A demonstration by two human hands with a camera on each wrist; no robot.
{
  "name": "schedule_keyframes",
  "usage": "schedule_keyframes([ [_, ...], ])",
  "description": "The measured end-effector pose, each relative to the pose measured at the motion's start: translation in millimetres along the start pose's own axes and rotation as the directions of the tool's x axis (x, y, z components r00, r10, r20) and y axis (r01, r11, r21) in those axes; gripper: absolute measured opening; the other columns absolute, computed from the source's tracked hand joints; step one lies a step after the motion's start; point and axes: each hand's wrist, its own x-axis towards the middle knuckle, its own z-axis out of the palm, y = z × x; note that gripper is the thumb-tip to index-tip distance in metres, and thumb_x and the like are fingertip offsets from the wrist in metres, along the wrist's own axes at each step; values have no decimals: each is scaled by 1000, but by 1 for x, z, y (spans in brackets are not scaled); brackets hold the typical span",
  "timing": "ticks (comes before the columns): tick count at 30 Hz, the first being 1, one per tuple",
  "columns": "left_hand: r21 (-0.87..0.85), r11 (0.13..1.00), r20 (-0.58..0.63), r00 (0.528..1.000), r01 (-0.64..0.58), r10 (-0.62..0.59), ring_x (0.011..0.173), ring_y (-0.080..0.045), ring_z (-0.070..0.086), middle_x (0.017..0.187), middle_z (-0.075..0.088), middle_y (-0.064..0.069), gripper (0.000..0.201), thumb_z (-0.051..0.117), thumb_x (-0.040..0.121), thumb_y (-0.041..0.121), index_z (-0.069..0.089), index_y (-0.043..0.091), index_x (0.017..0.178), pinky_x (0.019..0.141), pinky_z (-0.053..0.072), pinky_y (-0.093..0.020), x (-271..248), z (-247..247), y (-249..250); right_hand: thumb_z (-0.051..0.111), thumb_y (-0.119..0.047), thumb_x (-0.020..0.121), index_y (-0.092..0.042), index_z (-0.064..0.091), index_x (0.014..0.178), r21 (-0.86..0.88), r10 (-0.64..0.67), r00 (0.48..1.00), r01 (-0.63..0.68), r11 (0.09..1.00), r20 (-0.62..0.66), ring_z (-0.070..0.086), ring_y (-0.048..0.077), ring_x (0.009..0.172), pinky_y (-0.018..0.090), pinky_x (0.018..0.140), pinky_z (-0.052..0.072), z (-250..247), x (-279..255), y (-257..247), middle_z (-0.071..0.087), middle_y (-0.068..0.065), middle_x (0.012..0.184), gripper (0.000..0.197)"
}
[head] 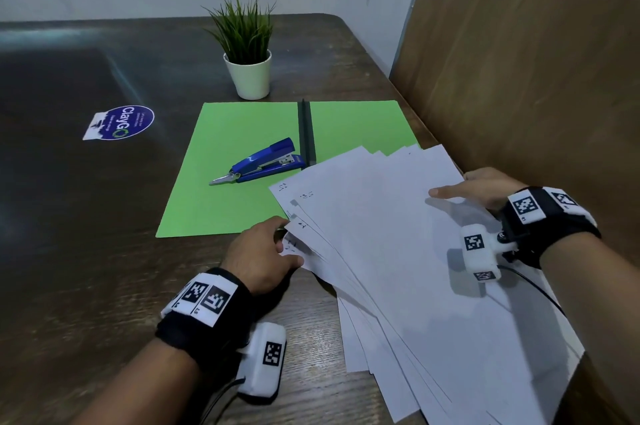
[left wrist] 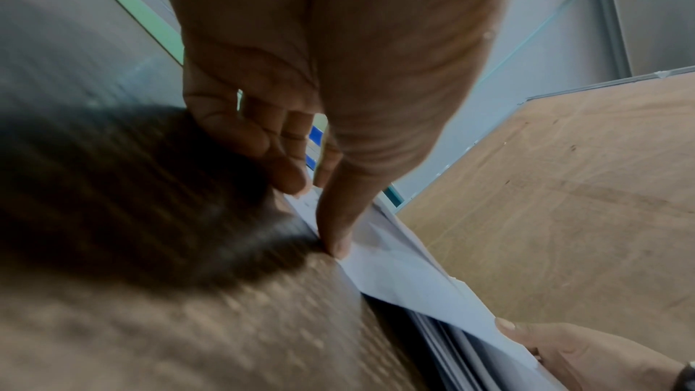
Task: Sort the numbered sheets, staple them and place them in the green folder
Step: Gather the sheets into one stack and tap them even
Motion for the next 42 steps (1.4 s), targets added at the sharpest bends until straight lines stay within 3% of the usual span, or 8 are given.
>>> schedule_keyframes([
  [4,0,1000,-16,1000,-11,11,78,-15,57,80,57,11,42,79,80,35,62,27,118,73,46,-28,-1,1,-2,89,-47,65,-10,74,95,94,-13,998,6,996,67,66,23,73,30,63,47,2,-11,9,73,6,85,50],
  [9,-124,992,-30,999,22,-26,82,-17,69,78,72,9,9,72,83,28,67,24,77,79,54,-33,-2,4,-9,93,-29,61,-6,76,101,65,19,966,-37,997,256,73,36,93,53,97,53,5,-22,19,77,14,96,50],
  [18,-438,898,-23,998,35,-50,54,-5,58,65,69,6,19,70,93,19,66,15,75,63,45,-26,0,-7,-15,77,-17,83,-10,73,110,113,-80,944,46,993,319,72,30,101,52,107,44,-8,-58,42,77,8,106,27],
  [24,-645,752,-51,974,136,-219,49,-18,53,73,69,-12,13,71,92,13,64,7,83,52,46,-25,3,-7,-4,70,-6,86,-3,72,106,265,-133,932,41,964,338,75,26,87,36,81,56,-15,-82,43,77,12,100,21],
  [30,-680,728,-125,965,85,-229,75,-27,71,88,76,-8,12,67,94,18,73,9,90,77,57,-37,4,15,10,98,-47,40,-11,72,112,317,-165,924,50,947,346,71,28,104,51,102,50,21,-75,47,76,7,109,85],
  [36,-917,393,-72,941,68,-331,116,-17,65,129,65,4,103,77,59,79,45,28,142,101,51,-39,-11,6,7,91,-13,64,-8,59,131,689,-222,933,-37,724,284,71,36,102,47,82,58,21,-88,55,72,17,117,75],
  [39,-960,258,65,982,110,-179,85,-18,75,112,73,-11,70,78,80,46,54,10,134,69,60,-29,-25,0,19,71,-5,78,-7,61,127,789,-260,936,-31,613,238,73,35,97,40,68,62,19,-96,52,72,17,115,50],
  [42,-972,179,149,989,150,-21,97,-25,74,108,76,-15,38,72,79,23,69,1,110,74,62,-30,-37,-2,36,65,-3,81,-7,60,129,803,-284,936,3,596,207,71,35,103,41,75,61,20,-102,46,71,16,119,49],
])
